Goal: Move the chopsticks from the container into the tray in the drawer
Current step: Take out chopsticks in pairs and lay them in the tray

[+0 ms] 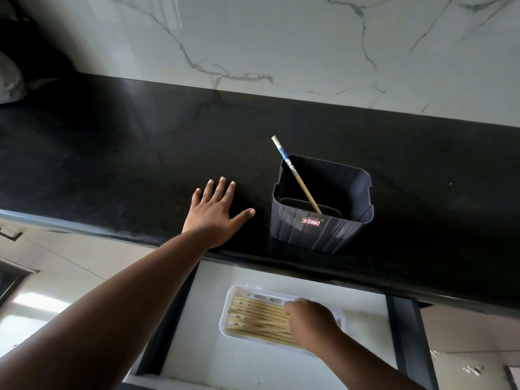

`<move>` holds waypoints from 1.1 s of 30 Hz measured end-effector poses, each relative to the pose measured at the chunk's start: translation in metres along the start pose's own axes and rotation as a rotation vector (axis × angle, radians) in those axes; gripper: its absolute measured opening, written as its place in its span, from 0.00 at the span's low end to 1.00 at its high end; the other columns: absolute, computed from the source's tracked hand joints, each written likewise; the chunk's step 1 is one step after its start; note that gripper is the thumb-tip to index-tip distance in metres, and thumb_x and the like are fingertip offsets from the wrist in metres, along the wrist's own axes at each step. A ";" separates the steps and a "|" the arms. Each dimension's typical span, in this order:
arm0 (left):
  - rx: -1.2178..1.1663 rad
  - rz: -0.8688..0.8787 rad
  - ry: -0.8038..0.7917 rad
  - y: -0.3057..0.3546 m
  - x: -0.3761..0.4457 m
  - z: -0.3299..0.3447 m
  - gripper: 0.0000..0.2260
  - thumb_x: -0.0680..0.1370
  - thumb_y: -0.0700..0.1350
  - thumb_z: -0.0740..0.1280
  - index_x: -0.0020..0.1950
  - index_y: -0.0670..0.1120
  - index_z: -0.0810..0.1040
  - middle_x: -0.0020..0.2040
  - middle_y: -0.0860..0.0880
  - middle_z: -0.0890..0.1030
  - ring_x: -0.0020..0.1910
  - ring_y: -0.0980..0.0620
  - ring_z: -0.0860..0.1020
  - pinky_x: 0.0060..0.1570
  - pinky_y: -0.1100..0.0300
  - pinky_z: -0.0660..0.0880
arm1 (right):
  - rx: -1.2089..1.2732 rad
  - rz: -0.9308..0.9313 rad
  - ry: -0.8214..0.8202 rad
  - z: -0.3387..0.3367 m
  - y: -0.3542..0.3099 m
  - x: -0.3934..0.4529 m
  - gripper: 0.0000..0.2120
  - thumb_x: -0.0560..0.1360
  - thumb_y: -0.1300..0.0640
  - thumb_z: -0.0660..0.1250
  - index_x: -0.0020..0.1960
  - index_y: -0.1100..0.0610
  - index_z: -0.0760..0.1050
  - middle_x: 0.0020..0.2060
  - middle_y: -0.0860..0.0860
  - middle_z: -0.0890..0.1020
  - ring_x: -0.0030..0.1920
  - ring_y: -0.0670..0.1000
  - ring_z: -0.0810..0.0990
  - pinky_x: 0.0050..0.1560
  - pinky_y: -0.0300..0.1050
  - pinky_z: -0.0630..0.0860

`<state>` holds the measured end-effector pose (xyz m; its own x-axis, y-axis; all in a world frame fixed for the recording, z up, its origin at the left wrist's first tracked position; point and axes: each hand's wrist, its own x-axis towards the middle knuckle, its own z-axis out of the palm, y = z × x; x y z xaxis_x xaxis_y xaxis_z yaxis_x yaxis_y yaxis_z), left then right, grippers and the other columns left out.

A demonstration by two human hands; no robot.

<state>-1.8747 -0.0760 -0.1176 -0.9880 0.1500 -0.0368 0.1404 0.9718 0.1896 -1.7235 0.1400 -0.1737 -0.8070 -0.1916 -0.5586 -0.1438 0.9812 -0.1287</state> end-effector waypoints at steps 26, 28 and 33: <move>-0.026 0.007 0.025 0.001 -0.002 -0.001 0.41 0.72 0.73 0.43 0.79 0.52 0.46 0.80 0.50 0.44 0.78 0.49 0.40 0.75 0.49 0.39 | 0.339 0.241 0.427 -0.246 -0.001 0.009 0.10 0.70 0.61 0.69 0.32 0.58 0.72 0.27 0.53 0.75 0.29 0.54 0.75 0.29 0.40 0.69; -0.020 0.005 0.026 0.001 -0.001 -0.001 0.41 0.72 0.73 0.43 0.79 0.52 0.46 0.79 0.51 0.43 0.78 0.49 0.40 0.75 0.49 0.39 | 0.405 0.198 0.449 -0.254 -0.003 -0.007 0.07 0.71 0.58 0.72 0.36 0.60 0.79 0.30 0.55 0.81 0.30 0.53 0.77 0.33 0.42 0.73; -0.045 0.016 0.000 0.006 -0.006 -0.011 0.44 0.69 0.74 0.41 0.79 0.52 0.44 0.79 0.51 0.42 0.78 0.47 0.42 0.75 0.46 0.41 | 0.859 -0.060 0.781 -0.314 -0.005 -0.076 0.05 0.70 0.56 0.75 0.40 0.58 0.83 0.35 0.56 0.86 0.39 0.56 0.86 0.45 0.52 0.84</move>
<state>-1.8685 -0.0728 -0.1050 -0.9857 0.1654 -0.0331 0.1532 0.9601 0.2342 -1.8416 0.1575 0.1269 -0.9887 0.1226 0.0860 0.0001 0.5749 -0.8182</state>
